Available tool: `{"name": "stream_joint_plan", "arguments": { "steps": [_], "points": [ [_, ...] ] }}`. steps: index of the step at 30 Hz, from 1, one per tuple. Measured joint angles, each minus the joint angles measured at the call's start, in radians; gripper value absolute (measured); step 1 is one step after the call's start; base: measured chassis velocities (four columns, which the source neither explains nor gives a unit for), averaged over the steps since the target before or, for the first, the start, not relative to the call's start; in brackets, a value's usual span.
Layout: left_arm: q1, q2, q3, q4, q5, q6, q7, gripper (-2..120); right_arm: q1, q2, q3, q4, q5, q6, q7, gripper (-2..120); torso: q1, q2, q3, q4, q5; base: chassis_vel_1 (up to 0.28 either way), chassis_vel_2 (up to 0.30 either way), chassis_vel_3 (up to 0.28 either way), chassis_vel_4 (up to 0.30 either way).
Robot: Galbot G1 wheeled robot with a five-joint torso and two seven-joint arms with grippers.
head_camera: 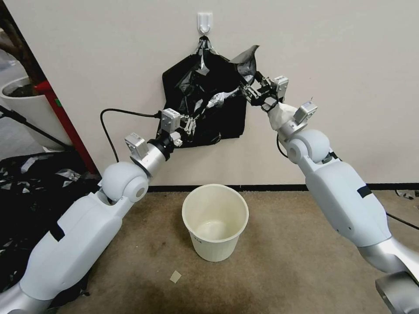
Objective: Place a trash bag onto the trash bin.
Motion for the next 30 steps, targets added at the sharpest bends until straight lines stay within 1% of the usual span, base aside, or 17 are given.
{"name": "stream_joint_plan", "arguments": {
  "steps": [1,4,5,6,8,9,12,14,15,18,19,22,23,25,27,28,30],
  "points": [
    [0.0,0.0,0.0,0.0,0.0,0.0,0.0,0,0.0,0.0,0.0,0.0,0.0,0.0,0.0,30,0.0,0.0,0.0,0.0,0.0,0.0,0.0,0.0,0.0],
    [0.008,0.002,-0.005,-0.006,0.0,0.0,-0.002,0,-0.021,0.003,0.014,0.014,-0.006,0.016,0.007,16,0.0,0.0,0.0,0.0,-0.0001,0.0,0.0,0.0,0.0],
    [0.008,0.002,-0.005,-0.006,0.0,0.0,-0.002,0,-0.021,0.003,0.014,0.014,-0.006,0.016,0.007,16,0.0,0.0,0.0,0.0,-0.0001,0.0,0.0,0.0,0.0],
    [0.013,0.002,-0.008,-0.01,0.0,-0.001,-0.003,0,-0.042,0.001,0.019,0.036,-0.007,0.017,0.016,10,0.0,0.0,0.0,0.0,0.0,0.0,0.0,0.0,0.0],
    [0.016,0.003,-0.01,-0.012,0.0,-0.001,-0.004,0,-0.057,-0.002,0.021,0.053,-0.007,0.016,0.02,7,0.0,0.0,0.0,0.0001,0.0001,0.0,0.0,0.0,0.0],
    [0.021,0.003,-0.015,-0.016,0.0,-0.001,-0.005,0,-0.082,-0.009,0.027,0.082,-0.007,0.011,0.024,0,0.0,0.0,0.0,0.0,0.0,0.0,0.0,0.0,0.0],
    [0.029,0.005,-0.022,-0.023,0.0,-0.002,-0.006,0,-0.128,-0.02,0.039,0.127,-0.004,-0.001,0.03,0,0.0,0.0,0.0,0.0001,0.0,0.0,0.0,0.0,0.0],
    [0.048,0.005,-0.036,-0.034,0.0,-0.003,-0.008,0,-0.207,-0.038,0.061,0.208,0.025,-0.032,0.054,0,0.0,0.0,0.0,-0.0001,0.0,0.0,0.0,0.0,0.0],
    [0.048,0.005,-0.036,-0.034,0.0,-0.003,-0.008,0,-0.207,-0.038,0.061,0.208,0.025,-0.032,0.054,0,0.0,0.0,0.0,-0.0001,0.0,0.0,0.0,0.0,0.0],
    [0.098,0.005,-0.07,-0.072,0.0,-0.004,-0.025,0,-0.336,-0.06,0.095,0.326,0.05,-0.074,0.097,0,0.0,0.0,0.0,-0.0001,-0.0001,0.0,0.0,0.0,0.0],
    [0.098,0.005,-0.07,-0.072,0.0,-0.004,-0.025,0,-0.336,-0.06,0.095,0.326,0.05,-0.074,0.097,0,0.0,0.0,0.0,-0.0001,-0.0001,0.0,0.0,0.0,0.0],
    [0.204,0.003,-0.125,-0.137,0.02,0.005,-0.049,0,-0.486,-0.061,0.123,0.46,0.059,-0.107,0.169,0,0.0,0.0,0.0,-0.0001,0.0001,0.0,0.0,0.0,0.0],
    [0.204,0.003,-0.125,-0.137,0.02,0.005,-0.049,0,-0.486,-0.061,0.123,0.46,0.059,-0.107,0.169,0,0.0,0.0,0.0,-0.0001,0.0001,0.0,0.0,0.0,0.0],
    [0.315,-0.004,-0.181,-0.197,0.034,0.018,-0.052,0,-0.615,-0.037,0.144,0.571,0.044,-0.123,0.22,0,0.0,0.0,0.0,0.0001,-0.0003,0.0,0.0,0.0,0.0],
    [0.33,-0.005,-0.189,-0.205,0.035,0.019,-0.052,0,-0.63,-0.034,0.146,0.583,0.04,-0.125,0.225,0,0.0,0.0,0.0,0.0,-0.0002,0.0,0.0,0.0,0.0],
    [0.381,-0.007,-0.219,-0.239,0.037,0.022,-0.052,0,-0.685,-0.014,0.151,0.627,0.025,-0.127,0.242,0,0.0,0.0,0.0,0.0,-0.0001,0.0,0.0,0.0,0.0],
    [0.412,-0.008,-0.239,-0.264,0.038,0.024,-0.052,0,-0.722,0.004,0.154,0.659,0.018,-0.129,0.255,0,0.0,0.0,0.0,0.0001,-0.0002,0.0,0.0,0.0,0.0]
  ]
}}
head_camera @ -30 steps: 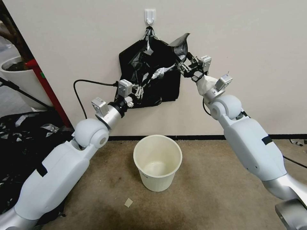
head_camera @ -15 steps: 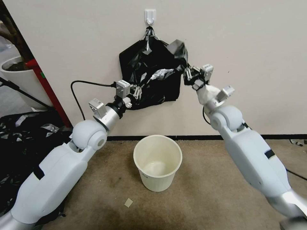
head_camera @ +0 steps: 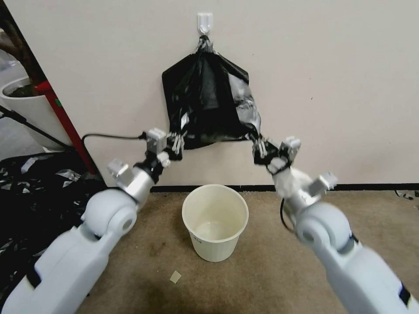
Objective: Place a trash bag onto the trash bin.
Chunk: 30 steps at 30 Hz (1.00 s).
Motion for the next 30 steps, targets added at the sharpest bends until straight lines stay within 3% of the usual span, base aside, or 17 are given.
{"name": "stream_joint_plan", "arguments": {
  "steps": [6,13,19,21,30],
  "points": [
    [0.048,0.005,-0.057,-0.068,-0.022,0.0,0.021,0,-0.091,0.069,-0.012,0.081,-0.021,0.0,0.011,0,0.0,0.0,0.0,-0.0001,0.0002,0.0,0.0,0.0,0.0],
    [0.04,-0.005,-0.046,-0.048,-0.035,-0.001,0.033,0,-0.091,0.088,-0.025,0.061,-0.04,0.0,0.019,0,0.0,0.0,0.0,-0.0001,0.0002,0.0,0.0,0.0,0.0],
    [0.031,-0.035,-0.006,0.009,-0.01,0.008,0.061,0,-0.082,0.101,-0.031,0.026,-0.058,-0.016,0.043,0,0.0,0.0,0.0,-0.0001,0.0003,0.0,0.0,0.0,0.0],
    [0.044,-0.063,0.025,0.066,0.045,0.001,0.088,0,-0.087,0.108,-0.037,-0.01,-0.088,-0.018,0.053,0,0.0,0.0,0.0,-0.0001,0.0002,0.0,0.0,0.0,0.0],
    [0.083,-0.133,0.052,0.156,0.16,-0.037,0.145,0,-0.141,0.106,-0.064,-0.066,-0.109,-0.027,0.117,0,0.0,0.0,0.0,-0.0002,0.0003,0.0,0.0,0.0,0.0]
  ]
}}
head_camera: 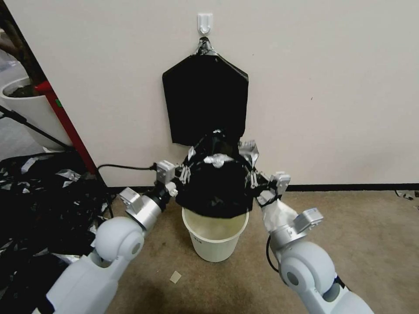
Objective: Place a trash bag onto the trash bin.
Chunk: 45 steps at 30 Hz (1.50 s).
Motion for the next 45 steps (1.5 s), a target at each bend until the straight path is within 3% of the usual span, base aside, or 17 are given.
{"name": "stream_joint_plan", "arguments": {
  "steps": [5,13,21,25,27,29,30,33,34,37,40,41,43,45],
  "points": [
    [0.034,-0.044,0.014,0.064,0.063,-0.041,0.042,0,-0.035,0.004,-0.007,-0.045,-0.027,0.012,0.029,0,0.0,0.0,0.0,0.0,-0.0001,0.0,0.0,0.0,0.0],
    [0.085,-0.089,0.041,0.137,0.118,-0.06,0.044,0,-0.074,0.005,-0.022,-0.12,-0.112,0.042,0.048,0,0.0,0.0,0.0,0.0,0.0001,0.0,0.0,0.0,0.0],
    [0.122,-0.118,0.112,0.159,0.137,-0.02,-0.036,0,-0.083,0.022,-0.039,-0.199,-0.219,0.085,0.026,0,0.0,0.0,0.0,0.0,0.0,0.0,0.0,0.0,0.0],
    [0.142,-0.112,0.135,0.141,0.16,0.01,-0.095,0,-0.099,0.019,-0.054,-0.199,-0.218,0.085,0.034,0,0.0,0.0,0.0,0.0,0.0,0.0,0.0,0.0,0.0],
    [0.16,-0.097,0.154,0.114,0.172,0.038,-0.169,0,-0.11,0.008,-0.071,-0.178,-0.185,0.066,0.076,0,0.0,0.0,0.0,0.0,-0.0002,0.0,0.0,0.0,0.0],
    [0.186,-0.071,0.176,0.06,0.178,0.083,-0.299,0,-0.121,-0.014,-0.099,-0.123,-0.084,0.009,0.189,0,0.0,0.0,0.0,0.0,0.0,0.0,0.0,0.0,0.0],
    [0.186,-0.071,0.176,0.06,0.178,0.083,-0.299,0,-0.121,-0.014,-0.099,-0.123,-0.084,0.009,0.189,0,0.0,0.0,0.0,0.0,0.0,0.0,0.0,0.0,0.0],
    [0.225,-0.032,0.2,-0.032,0.166,0.154,-0.439,0,-0.138,-0.048,-0.131,-0.022,0.078,-0.071,0.342,0,0.0,0.0,0.0,0.0001,0.0,0.0,0.0,0.0,0.0],
    [0.225,-0.032,0.2,-0.032,0.166,0.154,-0.439,0,-0.138,-0.048,-0.131,-0.022,0.078,-0.071,0.342,0,0.0,0.0,0.0,0.0001,0.0,0.0,0.0,0.0,0.0],
    [0.25,0.016,0.213,-0.143,0.152,0.259,-0.535,0,-0.147,-0.076,-0.149,0.054,0.181,-0.129,0.449,0,0.0,0.0,0.0,0.0,0.0,0.0,0.0,0.0,0.0],
    [0.252,0.039,0.214,-0.183,0.146,0.305,-0.566,0,-0.147,-0.087,-0.159,0.077,0.206,-0.156,0.491,0,0.0,0.0,0.0,0.0001,-0.0001,0.0,0.0,0.0,0.0],
    [0.253,0.066,0.214,-0.22,0.142,0.354,-0.587,0,-0.147,-0.102,-0.17,0.091,0.215,-0.191,0.52,0,0.0,0.0,0.0,0.0001,-0.0001,0.0,0.0,0.0,0.0],
    [0.254,0.075,0.214,-0.228,0.142,0.369,-0.591,0,-0.147,-0.105,-0.172,0.092,0.216,-0.2,0.525,0,0.0,0.0,0.0,0.0001,0.0,0.0,0.0,0.0,0.0],
    [0.258,0.118,0.209,-0.244,0.144,0.434,-0.596,0,-0.14,-0.126,-0.184,0.087,0.209,-0.256,0.541,0,0.0,0.0,0.0,0.0,0.0,0.0,0.0,0.0,0.0]
  ]
}}
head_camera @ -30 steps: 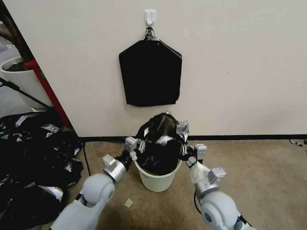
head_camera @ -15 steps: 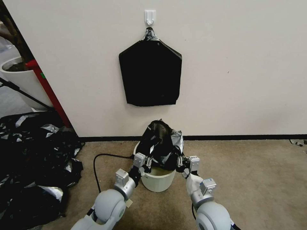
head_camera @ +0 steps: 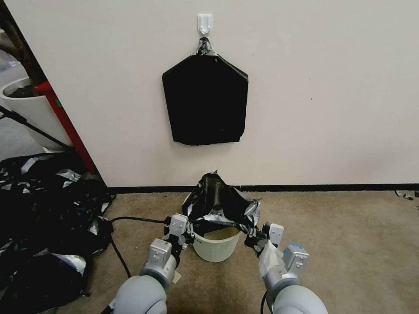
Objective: Place a trash bag onto the trash bin.
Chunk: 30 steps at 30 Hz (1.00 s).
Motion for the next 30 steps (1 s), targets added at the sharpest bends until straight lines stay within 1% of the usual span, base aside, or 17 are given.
{"name": "stream_joint_plan", "arguments": {
  "steps": [1,2,4,5,6,8,11,12,15,16,18,24,27,30],
  "points": [
    [0.0,0.0,0.0,0.0,0.0,0.0,0.0,0,0.0,0.0,0.0,0.0,0.0,0.0,0.0,0,0.0,0.0,0.0,0.0,0.0,0.0,0.0,0.0,0.0],
    [0.001,0.019,0.001,0.014,0.003,0.016,0.0,0,0.008,-0.007,-0.006,-0.018,-0.018,-0.023,0.0,0,0.0,0.0,0.0,0.0,0.0,0.0,0.0,0.0,0.0],
    [0.001,0.023,0.005,0.024,0.005,0.019,0.001,0,0.013,-0.008,-0.008,-0.03,-0.027,-0.033,0.0,0,0.0,0.0,0.0,0.0001,0.0,0.0,0.0,0.0,0.0],
    [-0.001,0.028,0.012,0.047,0.01,0.019,0.001,0,0.02,-0.01,-0.013,-0.047,-0.038,-0.045,0.0,0,0.0,0.0,0.0,0.0001,0.0,0.0,0.0,0.0,0.0],
    [-0.005,0.028,0.022,0.075,0.018,0.019,0.003,0,0.027,-0.01,-0.018,-0.069,-0.058,-0.054,-0.002,0,0.0,0.0,0.0,0.0002,-0.0001,0.0,0.0,0.0,0.0],
    [-0.007,0.028,0.026,0.084,0.021,0.018,0.003,0,0.028,-0.01,-0.02,-0.077,-0.067,-0.057,-0.004,0,0.0,0.0,0.0,0.0001,-0.0001,0.0,0.0,0.0,0.0],
    [-0.024,0.021,0.05,0.134,0.042,0.018,0.009,0,0.03,-0.015,-0.028,-0.112,-0.122,-0.07,-0.022,0,0.0,0.0,0.0,0.0,-0.0001,0.0,0.0,0.0,0.0],
    [-0.024,0.021,0.05,0.134,0.042,0.018,0.009,0,0.03,-0.015,-0.028,-0.112,-0.122,-0.07,-0.022,0,0.0,0.0,0.0,0.0,-0.0001,0.0,0.0,0.0,0.0],
    [-0.04,0.011,0.063,0.178,0.057,0.024,0.026,0,0.028,-0.026,-0.046,-0.144,-0.172,-0.079,-0.046,0,0.0,0.0,0.0,0.0001,-0.0001,0.0,0.0,0.0,0.0],
    [-0.04,0.011,0.063,0.178,0.057,0.024,0.026,0,0.028,-0.026,-0.046,-0.144,-0.172,-0.079,-0.046,0,0.0,0.0,0.0,0.0001,-0.0001,0.0,0.0,0.0,0.0],
    [-0.057,0.0,0.072,0.21,0.061,0.03,0.037,0,0.031,-0.028,-0.056,-0.18,-0.204,-0.078,-0.07,0,0.0,0.0,0.0,0.0,-0.0001,0.0,0.0,0.0,0.0],
    [-0.083,-0.02,0.088,0.248,0.066,0.041,0.052,0,0.049,-0.025,-0.062,-0.241,-0.256,-0.072,-0.109,0,0.0,0.0,0.0,0.0,0.0,0.0,0.0,0.0,0.0],
    [-0.101,-0.046,0.097,0.277,0.07,0.047,0.063,0,0.07,-0.018,-0.061,-0.296,-0.294,-0.06,-0.137,0,0.0,0.0,0.0,0.0001,0.0001,0.0,0.0,0.0,0.0],
    [-0.108,-0.058,0.098,0.291,0.071,0.048,0.068,0,0.074,-0.014,-0.057,-0.313,-0.304,-0.054,-0.147,0,0.0,0.0,0.0,0.0,0.0,0.0,0.0,0.0,0.0]
  ]
}}
